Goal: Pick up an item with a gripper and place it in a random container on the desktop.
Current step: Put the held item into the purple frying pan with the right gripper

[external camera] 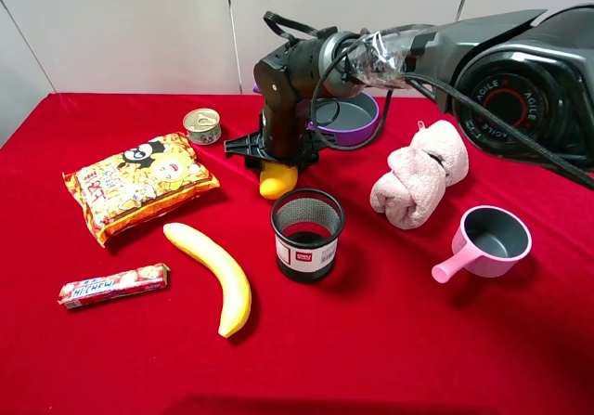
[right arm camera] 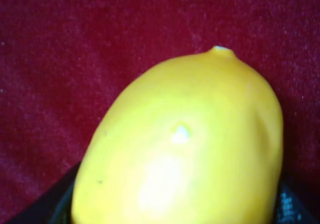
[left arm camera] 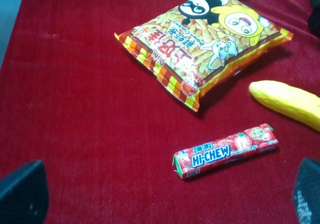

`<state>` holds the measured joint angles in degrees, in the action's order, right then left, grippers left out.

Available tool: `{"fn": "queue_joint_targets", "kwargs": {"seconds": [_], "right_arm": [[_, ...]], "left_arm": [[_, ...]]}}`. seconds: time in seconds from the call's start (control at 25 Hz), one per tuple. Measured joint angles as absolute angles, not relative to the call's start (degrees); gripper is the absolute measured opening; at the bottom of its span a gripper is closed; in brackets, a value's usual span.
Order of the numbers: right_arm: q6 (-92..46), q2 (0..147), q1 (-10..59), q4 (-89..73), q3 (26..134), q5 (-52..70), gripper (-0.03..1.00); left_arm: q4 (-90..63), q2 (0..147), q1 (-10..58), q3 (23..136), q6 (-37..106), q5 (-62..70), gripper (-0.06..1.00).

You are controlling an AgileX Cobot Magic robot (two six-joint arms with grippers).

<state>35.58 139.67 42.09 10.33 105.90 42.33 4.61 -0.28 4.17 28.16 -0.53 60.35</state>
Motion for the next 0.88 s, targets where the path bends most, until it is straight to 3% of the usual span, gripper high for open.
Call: {"fn": "queue_joint_targets", "kwargs": {"seconds": [0.88], "right_arm": [[27.44, 133.99, 42.03, 10.75, 105.90, 45.09, 0.47]], "left_arm": [[4.67, -0.28, 4.17, 28.16, -0.53, 60.35, 0.97]]}}
